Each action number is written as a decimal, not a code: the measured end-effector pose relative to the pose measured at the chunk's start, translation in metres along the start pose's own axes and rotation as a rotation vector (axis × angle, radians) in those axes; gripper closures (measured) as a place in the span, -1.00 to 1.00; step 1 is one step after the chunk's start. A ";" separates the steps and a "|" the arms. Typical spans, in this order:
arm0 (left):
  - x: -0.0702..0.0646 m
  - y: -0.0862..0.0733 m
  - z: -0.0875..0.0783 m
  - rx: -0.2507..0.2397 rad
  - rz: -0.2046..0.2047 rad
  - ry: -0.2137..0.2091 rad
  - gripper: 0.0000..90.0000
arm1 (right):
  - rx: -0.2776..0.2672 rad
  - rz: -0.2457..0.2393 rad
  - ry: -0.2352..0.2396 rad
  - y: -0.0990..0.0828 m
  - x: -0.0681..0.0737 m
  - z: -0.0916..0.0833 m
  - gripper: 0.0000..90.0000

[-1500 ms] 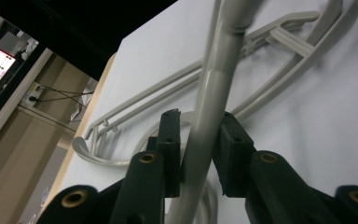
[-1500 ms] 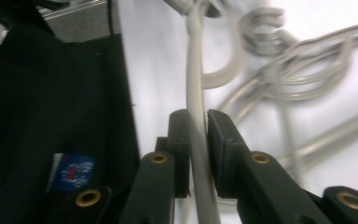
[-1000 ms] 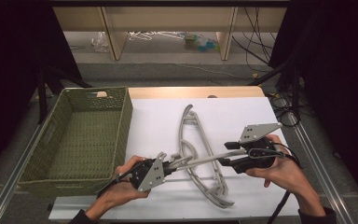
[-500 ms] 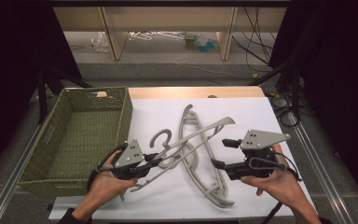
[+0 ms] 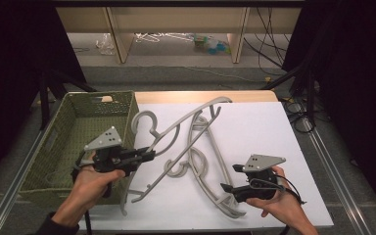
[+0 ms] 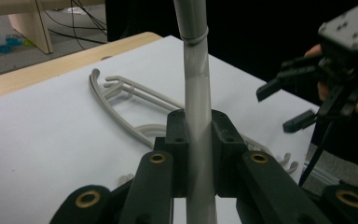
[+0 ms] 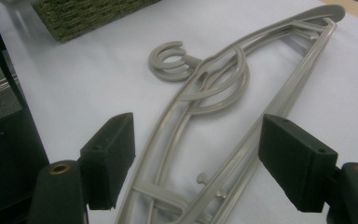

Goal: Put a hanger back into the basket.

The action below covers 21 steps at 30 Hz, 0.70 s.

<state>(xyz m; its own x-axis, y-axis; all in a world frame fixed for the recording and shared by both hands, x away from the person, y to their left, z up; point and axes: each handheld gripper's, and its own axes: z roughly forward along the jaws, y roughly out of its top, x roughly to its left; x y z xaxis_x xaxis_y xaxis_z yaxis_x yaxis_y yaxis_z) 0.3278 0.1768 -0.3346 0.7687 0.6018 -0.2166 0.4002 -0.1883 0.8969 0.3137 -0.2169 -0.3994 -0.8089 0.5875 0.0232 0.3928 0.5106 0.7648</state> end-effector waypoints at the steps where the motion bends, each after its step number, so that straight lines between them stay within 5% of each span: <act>1: 0.000 0.000 0.000 0.000 0.000 0.000 0.76 | 0.000 0.000 0.000 0.000 0.000 0.000 -0.38; 6: 0.006 0.026 -0.024 -0.011 0.015 0.036 0.76 | 0.006 -0.006 0.004 -0.003 0.000 0.004 -0.38; 10: 0.028 0.042 -0.049 -0.013 0.023 0.114 0.76 | 0.014 0.000 0.008 -0.006 -0.001 0.006 -0.38; 16: 0.054 0.048 -0.067 -0.023 0.008 0.194 0.76 | 0.014 0.002 0.004 -0.006 -0.002 0.007 -0.38; 21: 0.088 0.047 -0.085 0.021 0.057 0.282 0.76 | 0.028 0.008 0.007 -0.007 -0.002 0.009 -0.39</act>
<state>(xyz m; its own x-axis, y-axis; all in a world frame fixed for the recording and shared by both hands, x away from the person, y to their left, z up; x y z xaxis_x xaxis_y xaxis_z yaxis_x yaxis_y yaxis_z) 0.3721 0.2865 -0.2787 0.6222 0.7814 -0.0477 0.3728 -0.2422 0.8958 0.3165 -0.2164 -0.4105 -0.8085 0.5875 0.0342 0.4114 0.5228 0.7466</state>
